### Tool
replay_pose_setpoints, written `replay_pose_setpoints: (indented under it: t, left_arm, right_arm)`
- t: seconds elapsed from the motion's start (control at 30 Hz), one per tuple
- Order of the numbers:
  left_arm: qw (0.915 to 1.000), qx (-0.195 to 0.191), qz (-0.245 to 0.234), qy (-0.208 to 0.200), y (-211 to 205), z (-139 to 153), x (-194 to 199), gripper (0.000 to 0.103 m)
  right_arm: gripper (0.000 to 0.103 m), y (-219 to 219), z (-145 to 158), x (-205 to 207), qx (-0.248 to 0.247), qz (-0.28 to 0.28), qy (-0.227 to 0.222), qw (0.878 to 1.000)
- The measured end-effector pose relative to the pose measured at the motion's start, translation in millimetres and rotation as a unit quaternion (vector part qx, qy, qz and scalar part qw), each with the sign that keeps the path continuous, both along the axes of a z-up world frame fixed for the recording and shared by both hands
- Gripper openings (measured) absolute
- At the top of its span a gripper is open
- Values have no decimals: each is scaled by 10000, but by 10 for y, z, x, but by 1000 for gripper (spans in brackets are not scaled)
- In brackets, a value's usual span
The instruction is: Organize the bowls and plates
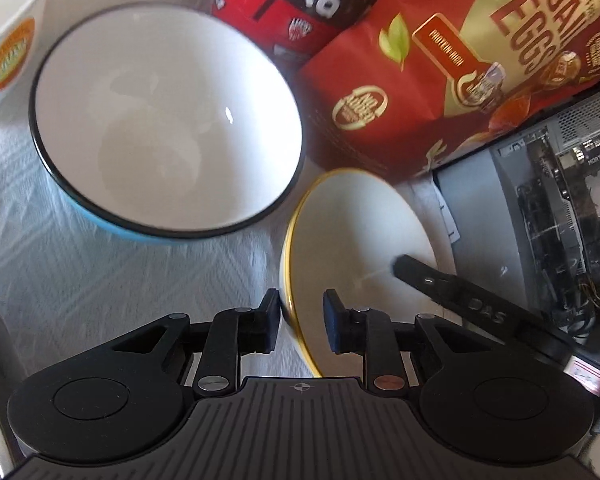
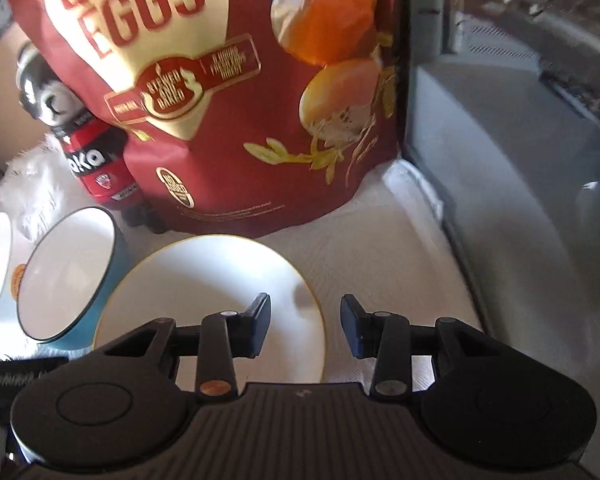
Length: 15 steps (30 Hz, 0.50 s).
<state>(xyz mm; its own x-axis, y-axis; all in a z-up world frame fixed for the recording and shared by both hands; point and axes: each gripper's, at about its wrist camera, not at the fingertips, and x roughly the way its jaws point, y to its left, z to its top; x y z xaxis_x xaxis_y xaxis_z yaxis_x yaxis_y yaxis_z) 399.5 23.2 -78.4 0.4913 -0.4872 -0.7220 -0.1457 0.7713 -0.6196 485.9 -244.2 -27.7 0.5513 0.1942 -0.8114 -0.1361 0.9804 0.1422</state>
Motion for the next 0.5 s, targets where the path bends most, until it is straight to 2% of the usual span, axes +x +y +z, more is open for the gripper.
replay_pose_setpoints:
  t: [0.1,0.2,0.37,0.5]
  left_arm:
    - [9999,55,-101,-28,13,23,-26,22]
    - [9991,248,-306,-136,10,86,-79,23]
    - [9971,548,-493,-206,74,195,-247,23]
    - [9943,775,-670,-310,180,316,-461,24]
  right_arm:
    - [38,74,-105,86,15,183,275,9995]
    - [34,105,-148,84,-126,221,334,9991]
    - [29,98,-88,-36,33,247,438,9987]
    - [29,156,-38,-229,113,358,516,9980]
